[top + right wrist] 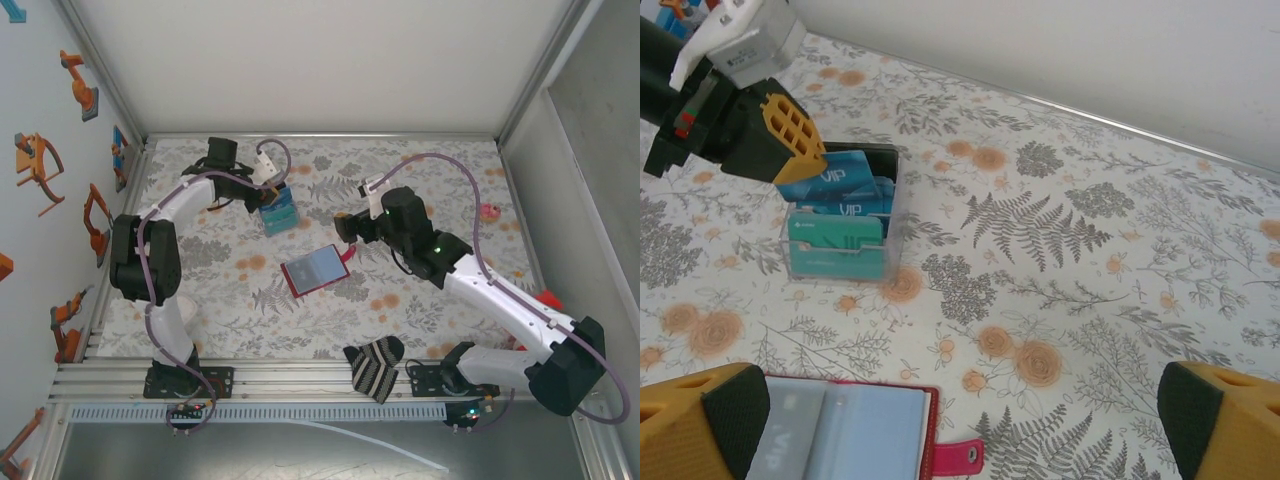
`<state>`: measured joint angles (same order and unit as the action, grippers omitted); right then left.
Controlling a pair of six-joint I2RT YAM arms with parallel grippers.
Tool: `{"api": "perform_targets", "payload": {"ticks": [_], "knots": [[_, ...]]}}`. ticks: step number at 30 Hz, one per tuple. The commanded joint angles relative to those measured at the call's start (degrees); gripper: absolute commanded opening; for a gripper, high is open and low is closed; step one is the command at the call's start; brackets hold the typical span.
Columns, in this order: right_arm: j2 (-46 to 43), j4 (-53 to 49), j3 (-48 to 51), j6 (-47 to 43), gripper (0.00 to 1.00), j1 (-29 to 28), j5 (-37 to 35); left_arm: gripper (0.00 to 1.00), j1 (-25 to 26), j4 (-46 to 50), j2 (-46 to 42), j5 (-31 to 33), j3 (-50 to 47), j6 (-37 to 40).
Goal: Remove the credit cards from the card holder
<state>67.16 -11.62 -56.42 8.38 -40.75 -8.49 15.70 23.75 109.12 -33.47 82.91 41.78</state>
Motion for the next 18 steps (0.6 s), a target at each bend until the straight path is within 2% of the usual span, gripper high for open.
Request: {"api": "perform_targets", "payload": {"ticks": [1,18], "knots": [[-1.18,2.38,0.45,1.54,0.98,-0.12,-2.04,0.00,-0.37,2.86,1.55,0.94,2.67,4.20],[-2.73,1.82,1.05,2.08,0.94,-0.12,-2.32,0.01,-0.88,6.18,7.06,0.87,7.33,7.78]]}}
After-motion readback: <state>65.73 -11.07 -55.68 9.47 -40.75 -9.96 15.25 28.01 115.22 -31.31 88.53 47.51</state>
